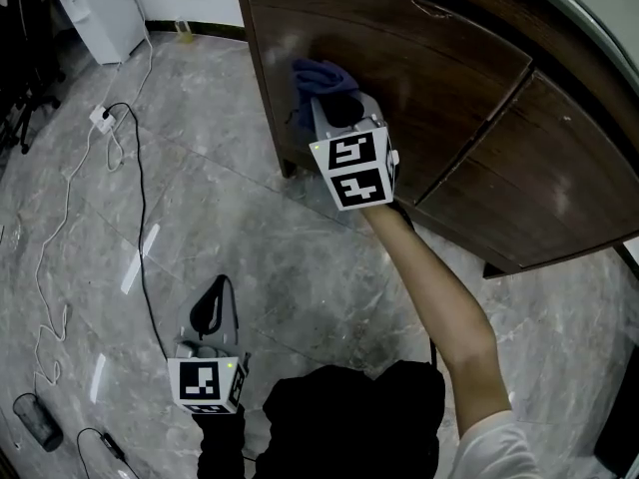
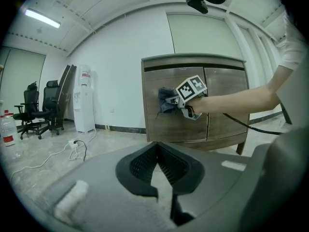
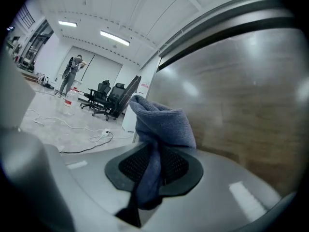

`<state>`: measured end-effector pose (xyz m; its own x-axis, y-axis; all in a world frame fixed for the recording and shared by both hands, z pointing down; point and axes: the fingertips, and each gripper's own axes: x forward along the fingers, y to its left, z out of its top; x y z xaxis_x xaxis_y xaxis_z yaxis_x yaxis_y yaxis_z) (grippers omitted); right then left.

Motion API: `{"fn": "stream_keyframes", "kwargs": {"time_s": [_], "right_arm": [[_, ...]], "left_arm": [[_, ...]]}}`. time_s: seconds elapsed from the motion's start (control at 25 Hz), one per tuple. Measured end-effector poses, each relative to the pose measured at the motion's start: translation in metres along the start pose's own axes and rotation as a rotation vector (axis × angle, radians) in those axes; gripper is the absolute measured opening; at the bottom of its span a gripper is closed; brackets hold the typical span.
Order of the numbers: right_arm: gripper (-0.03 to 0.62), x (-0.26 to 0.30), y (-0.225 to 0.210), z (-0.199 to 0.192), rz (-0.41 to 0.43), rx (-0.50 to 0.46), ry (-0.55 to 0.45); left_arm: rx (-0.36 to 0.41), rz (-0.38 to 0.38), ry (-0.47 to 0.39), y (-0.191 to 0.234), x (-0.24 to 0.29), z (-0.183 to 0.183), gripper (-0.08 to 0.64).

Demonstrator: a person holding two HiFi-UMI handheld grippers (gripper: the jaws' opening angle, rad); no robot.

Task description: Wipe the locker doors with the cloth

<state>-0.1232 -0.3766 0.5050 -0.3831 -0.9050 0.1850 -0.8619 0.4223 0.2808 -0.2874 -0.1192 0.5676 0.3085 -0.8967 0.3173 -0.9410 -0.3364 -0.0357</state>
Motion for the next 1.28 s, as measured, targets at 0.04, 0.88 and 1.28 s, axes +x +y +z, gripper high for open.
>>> {"fn": "stream_keyframes", "kwargs": {"time_s": [0.04,0.88,1.28], "right_arm": [[0.071,-0.002,-0.003,0.012,-0.005,-0.001,-0.017],[0.072,-0.01,-0.033,0.156,-0.067,-0.063,-0.214],[0.072,0.01,-0.011,0.109,-0.047,-0.073,-0.15]], "left_arm": [[0.0,-0.002,-0.002,0.0,0.0,0.001,0.002],[-0.007,0.009,-0.03,0.014,-0.006,-0.001,0.002],[-0.02,0.011,-0.019,0.021,-0.005,-0.008,0.002]]}}
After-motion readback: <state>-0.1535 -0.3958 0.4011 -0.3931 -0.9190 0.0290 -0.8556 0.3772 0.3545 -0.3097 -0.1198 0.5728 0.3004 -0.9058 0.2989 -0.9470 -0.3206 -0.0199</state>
